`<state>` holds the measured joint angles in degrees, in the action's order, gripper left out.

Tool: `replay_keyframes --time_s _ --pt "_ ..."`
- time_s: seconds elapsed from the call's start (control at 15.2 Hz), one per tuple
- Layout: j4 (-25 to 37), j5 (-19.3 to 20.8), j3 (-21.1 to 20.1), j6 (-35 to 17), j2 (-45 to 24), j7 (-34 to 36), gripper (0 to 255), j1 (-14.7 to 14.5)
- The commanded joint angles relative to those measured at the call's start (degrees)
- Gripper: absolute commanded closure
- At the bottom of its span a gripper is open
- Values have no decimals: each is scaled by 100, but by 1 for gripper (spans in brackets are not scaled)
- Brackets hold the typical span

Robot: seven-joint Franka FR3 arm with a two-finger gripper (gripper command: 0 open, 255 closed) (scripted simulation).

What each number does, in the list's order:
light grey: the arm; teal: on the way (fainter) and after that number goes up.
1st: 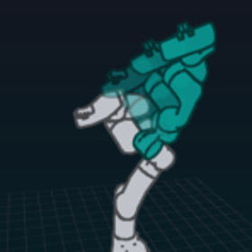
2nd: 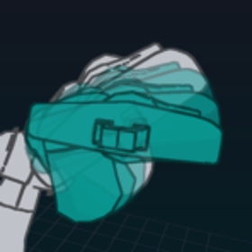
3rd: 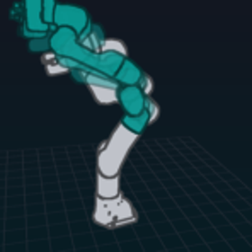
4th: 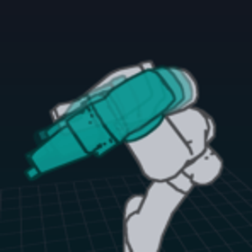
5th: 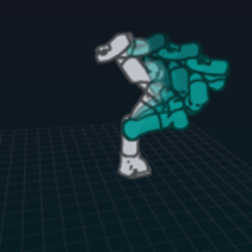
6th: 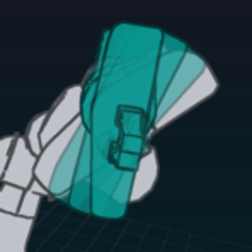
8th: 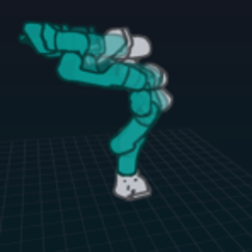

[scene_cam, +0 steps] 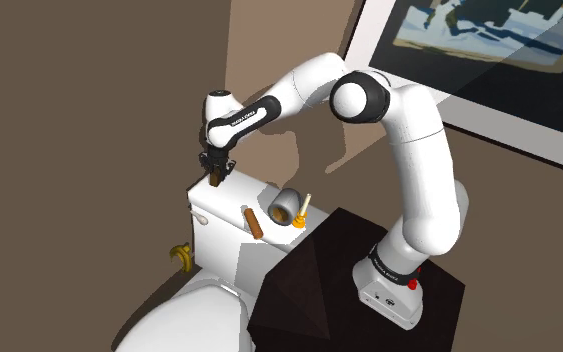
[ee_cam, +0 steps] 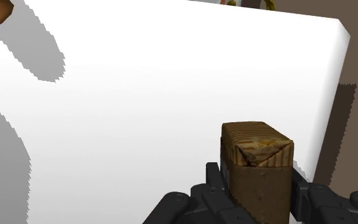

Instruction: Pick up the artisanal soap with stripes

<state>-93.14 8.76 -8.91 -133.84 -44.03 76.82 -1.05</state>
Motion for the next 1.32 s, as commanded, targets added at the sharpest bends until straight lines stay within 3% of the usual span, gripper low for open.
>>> replay_keyframes --time_s 0.0,0.46,1.25 --pt "-3 1 1 -7 -4 1 255 0" --pt "3 0 0 3 0 1 255 -1" --pt "-60 -104 -89 573 636 -57 255 61"
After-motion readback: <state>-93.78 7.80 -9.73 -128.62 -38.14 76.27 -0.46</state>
